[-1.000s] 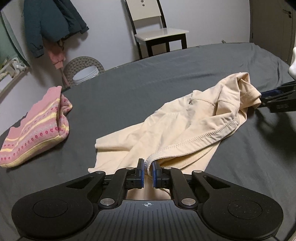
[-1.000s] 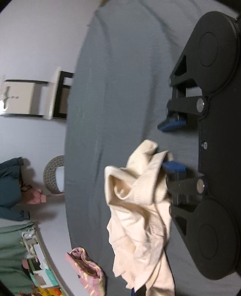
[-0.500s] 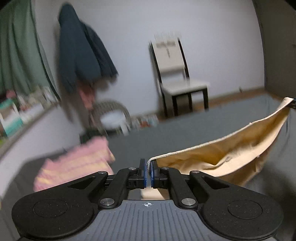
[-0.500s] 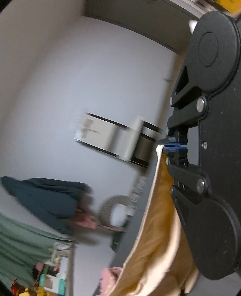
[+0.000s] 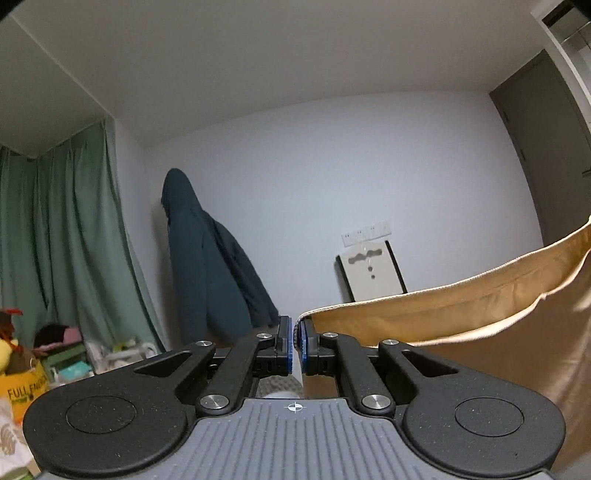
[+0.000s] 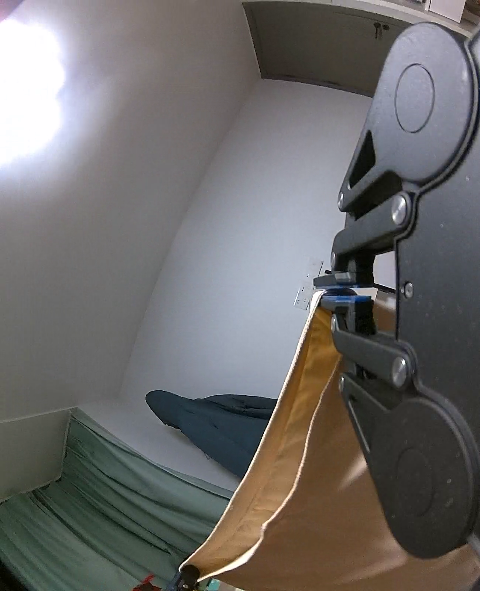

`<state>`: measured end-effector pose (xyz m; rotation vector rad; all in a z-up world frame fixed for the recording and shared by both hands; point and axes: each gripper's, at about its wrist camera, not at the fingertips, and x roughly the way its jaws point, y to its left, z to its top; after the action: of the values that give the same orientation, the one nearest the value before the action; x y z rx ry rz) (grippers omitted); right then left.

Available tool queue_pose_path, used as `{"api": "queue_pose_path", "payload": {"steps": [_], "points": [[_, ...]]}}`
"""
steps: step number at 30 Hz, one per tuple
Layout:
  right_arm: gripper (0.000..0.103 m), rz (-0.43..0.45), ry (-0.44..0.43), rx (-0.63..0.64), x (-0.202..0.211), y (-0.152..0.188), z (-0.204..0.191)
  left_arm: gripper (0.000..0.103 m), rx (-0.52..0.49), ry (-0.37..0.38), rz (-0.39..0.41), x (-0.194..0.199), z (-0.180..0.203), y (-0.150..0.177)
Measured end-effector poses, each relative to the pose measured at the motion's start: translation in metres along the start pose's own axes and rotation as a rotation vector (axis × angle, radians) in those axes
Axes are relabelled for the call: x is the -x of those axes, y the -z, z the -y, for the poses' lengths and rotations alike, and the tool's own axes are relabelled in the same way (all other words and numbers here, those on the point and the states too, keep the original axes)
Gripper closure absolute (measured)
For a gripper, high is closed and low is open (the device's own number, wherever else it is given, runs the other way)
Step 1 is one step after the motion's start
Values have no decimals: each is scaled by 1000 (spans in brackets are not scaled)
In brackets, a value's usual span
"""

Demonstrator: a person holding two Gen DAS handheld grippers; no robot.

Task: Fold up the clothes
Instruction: 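Lift the beige garment with both grippers and shake it out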

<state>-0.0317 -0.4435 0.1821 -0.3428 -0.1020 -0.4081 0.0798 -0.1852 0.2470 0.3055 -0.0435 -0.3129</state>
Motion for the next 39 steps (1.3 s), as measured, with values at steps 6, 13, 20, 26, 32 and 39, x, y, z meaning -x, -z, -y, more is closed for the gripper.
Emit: {"api": "queue_pose_path", "payload": {"steps": [6, 13, 20, 26, 32, 39], "points": [[100, -180, -72, 18, -78, 36, 2, 99, 21, 59, -184, -83, -2, 33], [100, -107, 27, 22, -111, 23, 7, 99, 28, 54, -172, -146, 5, 27], [95, -68, 83, -1, -92, 19, 20, 99, 1, 83, -64, -110, 7, 9], [95, -468, -44, 17, -69, 141, -10, 99, -66, 233, -419, -116, 54, 130], [96, -793, -138, 23, -44, 231, -48, 99, -168, 345, -755, -113, 113, 243], [96, -903, -186, -15, -43, 241, -63, 99, -163, 390, -878, -103, 123, 264]]}}
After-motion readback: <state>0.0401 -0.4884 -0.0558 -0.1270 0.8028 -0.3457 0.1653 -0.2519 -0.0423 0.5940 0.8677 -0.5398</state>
